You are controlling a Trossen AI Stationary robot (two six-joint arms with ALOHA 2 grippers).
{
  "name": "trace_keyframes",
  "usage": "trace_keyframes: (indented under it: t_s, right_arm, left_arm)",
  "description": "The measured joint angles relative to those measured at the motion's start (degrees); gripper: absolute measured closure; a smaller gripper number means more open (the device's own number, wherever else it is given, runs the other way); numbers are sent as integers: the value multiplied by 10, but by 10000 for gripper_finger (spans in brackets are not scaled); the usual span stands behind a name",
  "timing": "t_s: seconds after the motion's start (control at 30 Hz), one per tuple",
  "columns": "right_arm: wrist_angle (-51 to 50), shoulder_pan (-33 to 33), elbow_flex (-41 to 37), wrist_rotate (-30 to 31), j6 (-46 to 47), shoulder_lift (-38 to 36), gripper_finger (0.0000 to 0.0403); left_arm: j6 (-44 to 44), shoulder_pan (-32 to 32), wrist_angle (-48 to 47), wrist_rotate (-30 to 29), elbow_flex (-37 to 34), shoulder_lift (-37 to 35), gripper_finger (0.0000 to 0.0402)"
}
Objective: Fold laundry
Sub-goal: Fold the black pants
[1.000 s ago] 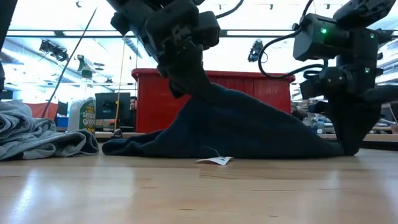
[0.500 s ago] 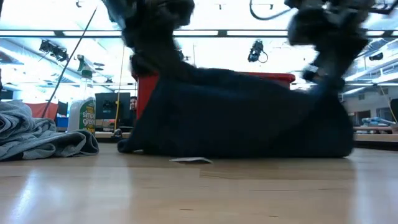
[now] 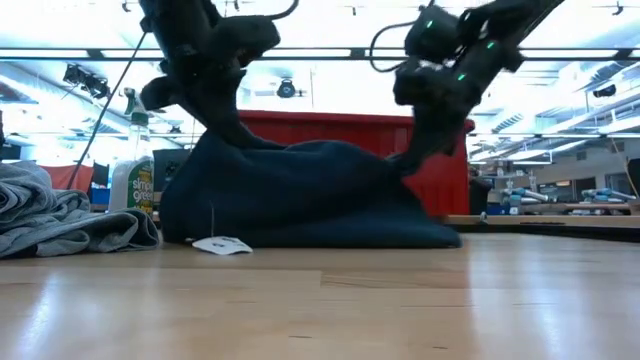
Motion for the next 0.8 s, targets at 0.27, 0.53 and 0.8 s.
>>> trace_keyframes:
  t_s: [0.27, 0.53, 0.8]
  right_arm:
    - [169, -51, 0, -7, 7, 121, 393]
    - [284, -73, 0, 25, 98, 187, 284]
    - [339, -64, 0, 0, 76, 179, 210]
  left_arm:
    - [-200, 3, -144, -70, 0, 1, 393]
    - [-233, 50, -194, -80, 0, 23, 386]
    - [-282, 73, -207, -79, 1, 31, 385]
